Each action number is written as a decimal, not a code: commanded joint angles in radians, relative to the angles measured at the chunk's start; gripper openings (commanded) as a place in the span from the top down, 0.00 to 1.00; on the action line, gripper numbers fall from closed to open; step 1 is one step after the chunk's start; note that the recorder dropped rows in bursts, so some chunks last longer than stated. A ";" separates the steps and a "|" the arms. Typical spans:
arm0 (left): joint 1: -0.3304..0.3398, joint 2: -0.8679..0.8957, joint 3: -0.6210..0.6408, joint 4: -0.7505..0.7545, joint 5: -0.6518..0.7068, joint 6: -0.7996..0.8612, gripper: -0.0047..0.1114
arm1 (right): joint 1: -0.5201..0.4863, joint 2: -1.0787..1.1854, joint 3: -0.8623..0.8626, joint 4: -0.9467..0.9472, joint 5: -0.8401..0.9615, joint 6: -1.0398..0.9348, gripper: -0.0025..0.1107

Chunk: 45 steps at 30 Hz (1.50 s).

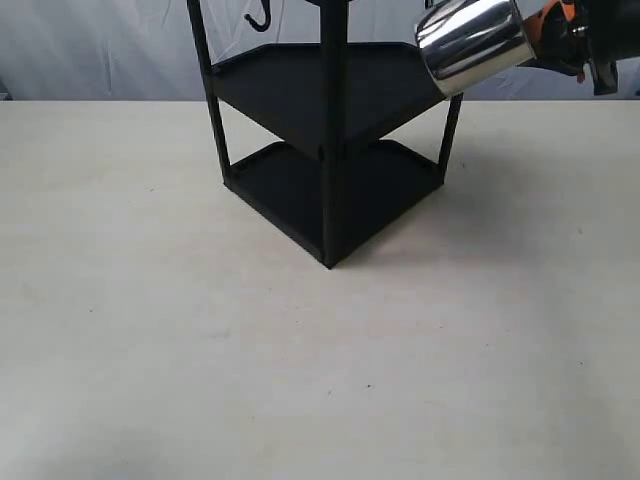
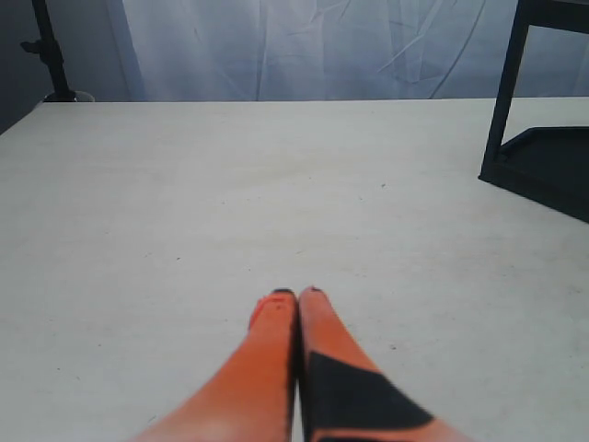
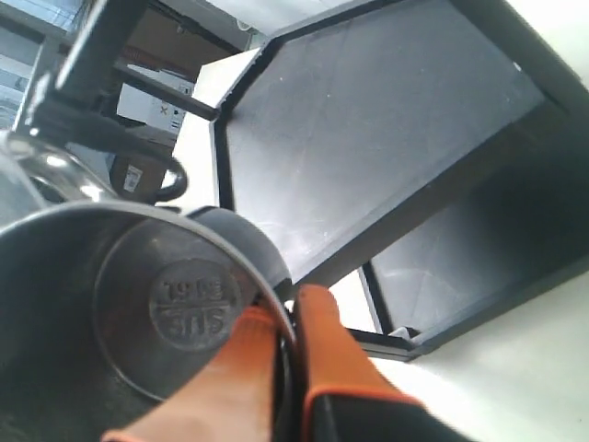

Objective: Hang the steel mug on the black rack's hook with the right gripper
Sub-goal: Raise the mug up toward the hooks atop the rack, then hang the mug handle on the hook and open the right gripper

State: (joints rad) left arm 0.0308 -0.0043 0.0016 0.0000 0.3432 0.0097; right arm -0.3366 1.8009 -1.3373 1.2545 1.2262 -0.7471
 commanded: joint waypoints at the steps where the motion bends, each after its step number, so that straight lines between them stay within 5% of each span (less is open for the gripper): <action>1: -0.005 0.004 -0.002 0.000 -0.013 -0.003 0.96 | 0.000 0.069 -0.015 0.010 -0.005 0.040 0.99; 34: -0.005 0.004 -0.002 0.000 -0.013 -0.003 0.96 | 0.000 0.204 -0.015 -0.035 -0.005 0.109 0.98; 37: -0.005 0.004 -0.002 0.000 -0.013 -0.003 0.96 | 0.000 0.204 -0.015 -0.057 -0.005 0.139 0.91; 45: -0.005 0.004 -0.002 0.000 -0.013 -0.003 0.96 | 0.000 0.204 -0.015 -0.073 -0.005 0.165 0.45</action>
State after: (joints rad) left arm 0.0308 -0.0043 0.0016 0.0000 0.3432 0.0097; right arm -0.3291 2.0015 -1.3577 1.2178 1.2354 -0.5831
